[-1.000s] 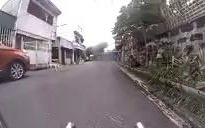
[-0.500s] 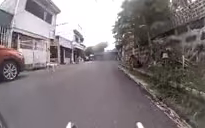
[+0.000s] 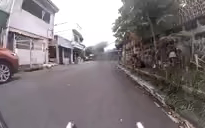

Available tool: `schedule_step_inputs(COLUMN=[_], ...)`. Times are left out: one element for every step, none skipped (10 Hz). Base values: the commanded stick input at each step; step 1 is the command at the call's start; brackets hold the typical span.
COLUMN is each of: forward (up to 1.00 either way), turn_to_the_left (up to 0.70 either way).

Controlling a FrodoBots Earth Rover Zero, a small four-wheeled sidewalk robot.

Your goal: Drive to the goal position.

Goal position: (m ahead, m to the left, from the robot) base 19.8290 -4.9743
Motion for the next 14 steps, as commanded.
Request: schedule_step_inputs(forward=[0.7,0.7,0.7,0.7,0.7,0.7,0.7,0.7,0.7,0.7,0.7,0.7,0.7,0.7], turn_to_the_left=[-0.03,-0.09,-0.14,-0.14,-0.14,-0.13,-0.08,0.0,0.0,0.0,0.0,0.0,0.0,-0.01])
